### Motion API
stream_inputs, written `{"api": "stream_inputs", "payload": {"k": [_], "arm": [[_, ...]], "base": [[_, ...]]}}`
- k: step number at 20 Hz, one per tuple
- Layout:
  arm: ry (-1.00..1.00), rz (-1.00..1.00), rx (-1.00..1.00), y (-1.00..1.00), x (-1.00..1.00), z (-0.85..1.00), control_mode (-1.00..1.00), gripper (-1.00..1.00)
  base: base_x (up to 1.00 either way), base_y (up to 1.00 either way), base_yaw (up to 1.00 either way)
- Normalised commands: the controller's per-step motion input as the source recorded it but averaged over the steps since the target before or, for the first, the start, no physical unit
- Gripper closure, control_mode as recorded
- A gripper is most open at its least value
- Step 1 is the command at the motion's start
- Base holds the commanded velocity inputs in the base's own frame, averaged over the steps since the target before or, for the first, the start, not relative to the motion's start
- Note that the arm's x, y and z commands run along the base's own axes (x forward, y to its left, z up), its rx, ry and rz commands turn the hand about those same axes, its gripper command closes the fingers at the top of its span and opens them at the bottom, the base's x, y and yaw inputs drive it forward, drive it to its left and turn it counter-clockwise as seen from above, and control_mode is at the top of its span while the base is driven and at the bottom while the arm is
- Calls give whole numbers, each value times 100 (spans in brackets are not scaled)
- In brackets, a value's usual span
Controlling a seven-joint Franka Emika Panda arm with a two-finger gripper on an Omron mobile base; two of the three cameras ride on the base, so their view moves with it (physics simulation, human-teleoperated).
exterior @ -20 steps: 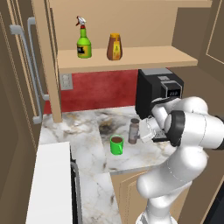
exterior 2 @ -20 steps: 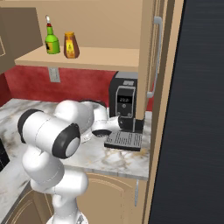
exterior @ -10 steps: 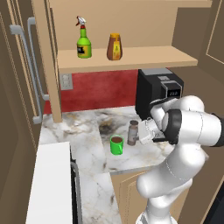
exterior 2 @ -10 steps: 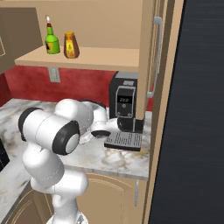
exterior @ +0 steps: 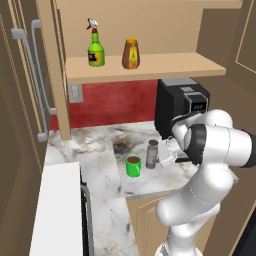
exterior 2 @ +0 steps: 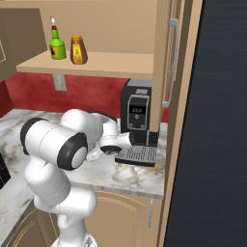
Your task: Pick the cinnamon and honey bottle from the cabinet and place them next to the mug.
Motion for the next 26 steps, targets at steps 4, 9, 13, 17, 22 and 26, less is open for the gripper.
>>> {"api": "stream_inputs", "payload": {"k": [4, 9, 13, 17, 22, 26], "arm": [[-2, 1, -2, 6, 0, -11, -100, 100], [-7, 1, -3, 5, 0, -17, -100, 100], [-8, 0, -2, 1, 0, -20, -100, 100], [-11, 0, -4, 1, 0, -13, -100, 100], [-11, 0, -5, 0, 0, -12, -100, 100], [-5, 0, -3, 0, 0, -7, -100, 100]], "base": [[0, 0, 0], [0, 0, 0], [0, 0, 0], [0, 0, 0], [0, 0, 0], [0, 0, 0]]}}
